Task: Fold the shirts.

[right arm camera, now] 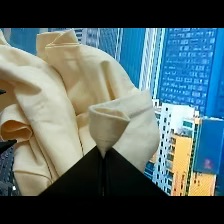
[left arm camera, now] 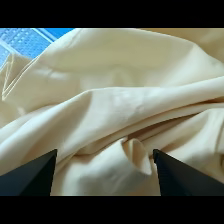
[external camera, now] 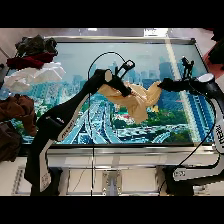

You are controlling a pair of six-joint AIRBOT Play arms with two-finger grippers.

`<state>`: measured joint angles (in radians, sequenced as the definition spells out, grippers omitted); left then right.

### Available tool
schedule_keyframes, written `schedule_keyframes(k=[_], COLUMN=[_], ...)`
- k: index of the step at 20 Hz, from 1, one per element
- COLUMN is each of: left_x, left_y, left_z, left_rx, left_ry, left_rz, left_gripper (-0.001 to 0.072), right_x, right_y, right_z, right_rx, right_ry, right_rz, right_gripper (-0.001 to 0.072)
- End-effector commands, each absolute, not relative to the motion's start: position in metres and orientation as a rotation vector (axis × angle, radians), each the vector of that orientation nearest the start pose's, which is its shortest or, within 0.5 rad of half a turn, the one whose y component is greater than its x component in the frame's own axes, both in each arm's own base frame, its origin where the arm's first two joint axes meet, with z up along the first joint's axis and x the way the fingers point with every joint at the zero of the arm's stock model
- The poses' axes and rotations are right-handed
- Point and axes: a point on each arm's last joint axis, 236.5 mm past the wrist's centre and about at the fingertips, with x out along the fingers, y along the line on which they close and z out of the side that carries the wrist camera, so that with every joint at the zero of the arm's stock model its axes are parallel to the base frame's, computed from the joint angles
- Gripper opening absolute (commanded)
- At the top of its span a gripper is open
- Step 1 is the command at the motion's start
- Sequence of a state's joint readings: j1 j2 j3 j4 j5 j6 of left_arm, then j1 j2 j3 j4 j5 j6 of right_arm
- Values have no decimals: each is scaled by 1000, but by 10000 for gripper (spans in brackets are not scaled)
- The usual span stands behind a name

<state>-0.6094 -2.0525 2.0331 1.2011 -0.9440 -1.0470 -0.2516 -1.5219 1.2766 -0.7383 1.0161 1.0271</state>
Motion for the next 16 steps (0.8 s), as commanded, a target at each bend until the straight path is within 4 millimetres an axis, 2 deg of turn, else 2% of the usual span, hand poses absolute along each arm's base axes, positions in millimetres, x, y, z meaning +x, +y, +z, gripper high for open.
schedule_keyframes(k=[1, 3, 7, 9, 10, 11, 12, 14, 15, 16], left_x=[473, 476, 494, 495, 494, 498, 507, 532, 547, 561], left_y=[-430, -424, -380, -369, -369, -371, -373, -365, -353, -335], left_z=[-13, -17, -42, -59, -66, -69, -67, -47, -29, 0], left_rx=[422, 414, 521, 558, 560, 559, 570, 635, 683, 738], left_ry=[807, 830, 911, 953, 963, 950, 905, 799, 755, 698], left_rz=[-967, -928, -739, -706, -707, -707, -698, -633, -565, -479], left_gripper=[715, 711, 695, 522, 342, 125, 16, 17, 18, 17], right_x=[480, 480, 480, 480, 480, 480, 480, 478, 477, 476], right_y=[30, 29, 30, 30, 29, 30, 30, 30, 29, 23], right_z=[28, 28, 28, 28, 28, 28, 28, 33, 40, 51], right_rx=[454, 454, 454, 454, 453, 453, 453, 446, 431, 385], right_ry=[963, 963, 962, 962, 962, 962, 962, 958, 947, 931], right_rz=[404, 404, 404, 404, 404, 404, 405, 411, 413, 402], right_gripper=[28, 28, 28, 28, 28, 28, 28, 27, 27, 27])
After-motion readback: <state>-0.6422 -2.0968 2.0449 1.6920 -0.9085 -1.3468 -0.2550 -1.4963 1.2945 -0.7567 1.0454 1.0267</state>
